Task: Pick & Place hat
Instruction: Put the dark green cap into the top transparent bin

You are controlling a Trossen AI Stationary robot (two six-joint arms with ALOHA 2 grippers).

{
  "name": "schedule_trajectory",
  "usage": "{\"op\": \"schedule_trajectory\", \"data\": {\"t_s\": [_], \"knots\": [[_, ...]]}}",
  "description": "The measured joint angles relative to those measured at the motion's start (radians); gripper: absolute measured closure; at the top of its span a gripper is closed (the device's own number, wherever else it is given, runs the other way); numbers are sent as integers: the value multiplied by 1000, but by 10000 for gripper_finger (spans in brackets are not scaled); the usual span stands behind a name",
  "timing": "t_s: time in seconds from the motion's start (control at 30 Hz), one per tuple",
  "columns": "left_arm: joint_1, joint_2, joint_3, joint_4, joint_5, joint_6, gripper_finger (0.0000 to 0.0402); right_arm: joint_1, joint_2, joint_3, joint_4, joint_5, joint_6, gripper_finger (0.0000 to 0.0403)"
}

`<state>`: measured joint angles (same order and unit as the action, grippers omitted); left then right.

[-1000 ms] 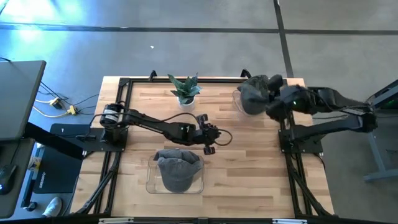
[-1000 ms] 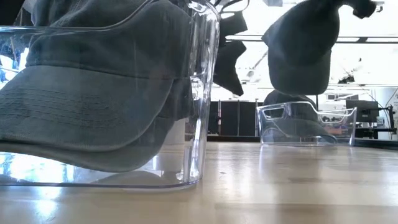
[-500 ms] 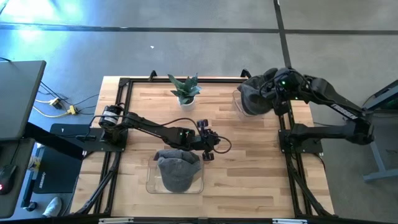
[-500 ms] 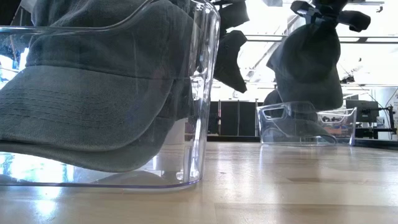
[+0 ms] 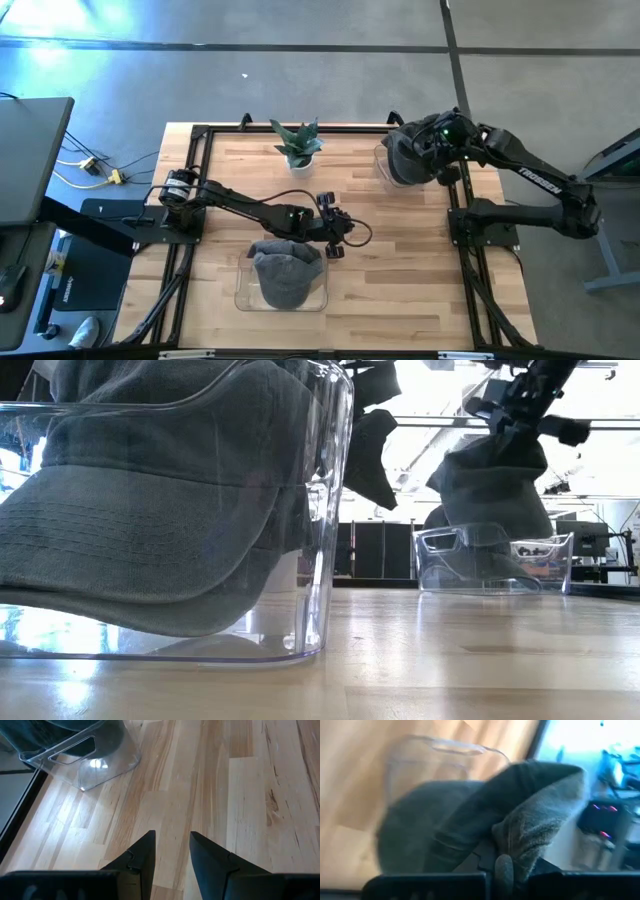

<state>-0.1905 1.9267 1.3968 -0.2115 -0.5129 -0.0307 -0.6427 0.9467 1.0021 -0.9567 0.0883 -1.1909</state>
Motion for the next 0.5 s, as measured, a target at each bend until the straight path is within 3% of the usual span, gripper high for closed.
{"op": "schedule_trajectory", "data": {"t_s": [0.5], "knots": [[0, 0, 0, 0, 5, 0, 287, -26, -30, -17, 154, 34, -71, 398]]}}
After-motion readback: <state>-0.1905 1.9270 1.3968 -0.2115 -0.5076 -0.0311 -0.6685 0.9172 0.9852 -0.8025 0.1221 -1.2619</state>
